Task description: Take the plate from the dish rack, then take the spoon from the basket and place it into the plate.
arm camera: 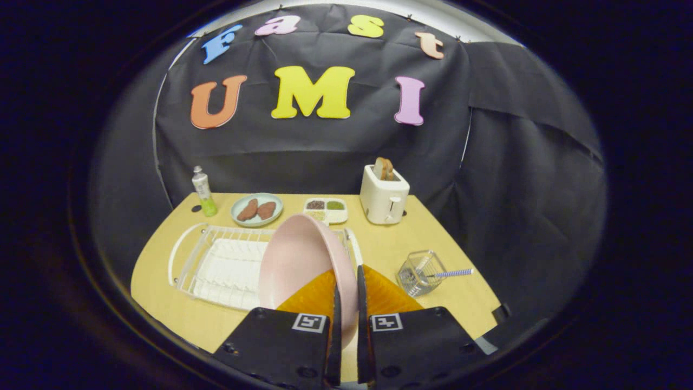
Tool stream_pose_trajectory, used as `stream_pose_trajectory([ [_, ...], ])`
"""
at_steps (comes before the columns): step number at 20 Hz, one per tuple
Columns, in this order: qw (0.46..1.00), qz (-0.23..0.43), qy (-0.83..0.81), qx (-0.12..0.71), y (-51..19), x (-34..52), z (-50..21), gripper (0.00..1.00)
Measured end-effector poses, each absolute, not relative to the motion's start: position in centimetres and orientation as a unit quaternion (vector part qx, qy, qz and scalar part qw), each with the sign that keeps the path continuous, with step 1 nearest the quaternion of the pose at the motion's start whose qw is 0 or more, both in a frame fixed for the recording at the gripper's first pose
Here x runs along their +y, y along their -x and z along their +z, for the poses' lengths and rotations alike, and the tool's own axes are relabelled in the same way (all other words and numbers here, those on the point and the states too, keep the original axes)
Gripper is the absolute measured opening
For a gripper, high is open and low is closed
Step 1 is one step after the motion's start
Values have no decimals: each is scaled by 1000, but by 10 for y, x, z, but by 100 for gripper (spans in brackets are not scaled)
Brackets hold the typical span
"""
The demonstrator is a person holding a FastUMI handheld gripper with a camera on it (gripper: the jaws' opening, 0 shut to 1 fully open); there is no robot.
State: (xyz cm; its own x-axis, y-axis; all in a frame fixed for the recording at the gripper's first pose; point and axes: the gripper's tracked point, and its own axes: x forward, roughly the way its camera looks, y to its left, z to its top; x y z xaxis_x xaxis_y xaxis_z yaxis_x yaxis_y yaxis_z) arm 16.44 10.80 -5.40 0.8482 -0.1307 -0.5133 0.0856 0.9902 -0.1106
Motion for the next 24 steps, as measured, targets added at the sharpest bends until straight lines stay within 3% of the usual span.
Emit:
stream_pose_trajectory([
  [7, 933, 33, -58, 354, -97, 98, -164, 17],
  [10, 920, 27, -84, 383, -97, 89, -203, 17],
  [16, 919, 13, -108, 379, -99, 70, -218, 17],
  [20, 949, 13, -82, 305, -110, 54, -198, 19],
  [21, 953, 19, -78, 291, -111, 54, -192, 23],
  [24, 967, 21, -42, 249, -113, 45, -179, 56],
])
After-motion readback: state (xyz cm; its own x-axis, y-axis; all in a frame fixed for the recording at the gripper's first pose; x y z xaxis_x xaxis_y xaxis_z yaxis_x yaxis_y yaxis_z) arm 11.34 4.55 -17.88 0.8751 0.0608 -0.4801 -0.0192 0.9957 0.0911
